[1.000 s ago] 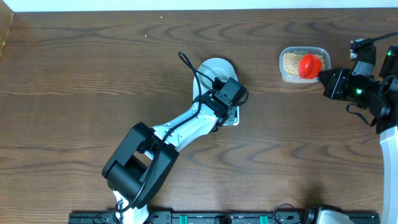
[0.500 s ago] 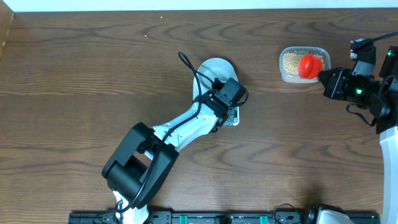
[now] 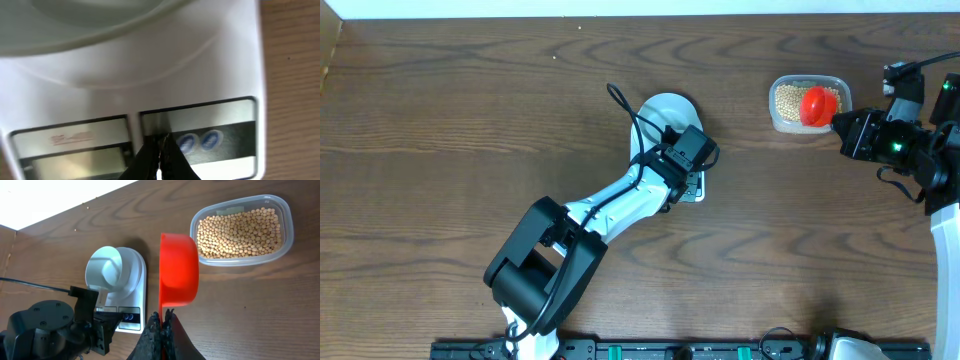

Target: Scoop item into bowl and weigh 50g on scale

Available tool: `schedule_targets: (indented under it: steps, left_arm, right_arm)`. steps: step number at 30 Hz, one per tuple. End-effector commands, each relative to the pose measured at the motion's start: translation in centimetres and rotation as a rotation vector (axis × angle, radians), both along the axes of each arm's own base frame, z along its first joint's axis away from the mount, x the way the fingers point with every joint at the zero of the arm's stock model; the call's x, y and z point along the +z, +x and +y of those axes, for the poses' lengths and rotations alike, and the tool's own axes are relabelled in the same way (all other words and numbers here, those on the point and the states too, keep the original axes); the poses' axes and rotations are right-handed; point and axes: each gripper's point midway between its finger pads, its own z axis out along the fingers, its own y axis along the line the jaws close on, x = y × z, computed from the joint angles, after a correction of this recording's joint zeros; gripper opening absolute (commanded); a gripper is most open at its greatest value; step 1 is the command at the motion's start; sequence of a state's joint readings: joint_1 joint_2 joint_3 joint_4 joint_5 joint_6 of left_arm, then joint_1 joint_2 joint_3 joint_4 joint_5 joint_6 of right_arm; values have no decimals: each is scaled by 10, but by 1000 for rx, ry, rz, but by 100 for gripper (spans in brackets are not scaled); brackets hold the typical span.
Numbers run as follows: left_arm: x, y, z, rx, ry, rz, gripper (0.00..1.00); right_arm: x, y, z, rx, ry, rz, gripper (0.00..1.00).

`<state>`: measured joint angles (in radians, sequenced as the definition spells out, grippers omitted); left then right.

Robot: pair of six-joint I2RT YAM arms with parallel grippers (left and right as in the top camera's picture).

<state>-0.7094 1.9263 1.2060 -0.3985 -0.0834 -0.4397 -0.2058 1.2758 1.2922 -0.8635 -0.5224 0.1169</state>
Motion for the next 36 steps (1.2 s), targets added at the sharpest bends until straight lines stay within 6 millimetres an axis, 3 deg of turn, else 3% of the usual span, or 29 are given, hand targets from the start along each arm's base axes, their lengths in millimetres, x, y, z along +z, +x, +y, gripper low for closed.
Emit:
schedule_targets:
  steps: [1,10,20,36]
  left_arm:
    - [-21,-10,0,-45,6,67,7]
    - [-22,-10,2,-21,7,67,7]
    - [-24,-9,22,136,36,84,7]
    - [-30,-6,27,173,37,93,7]
  right_arm:
    - [9,0,-2,7,-18,-31,1]
    - [9,0,-1,7,-17,-30,1]
    - [9,0,-1,7,-17,-27,1]
    - [9,-1,-1,7,-16,-25,1]
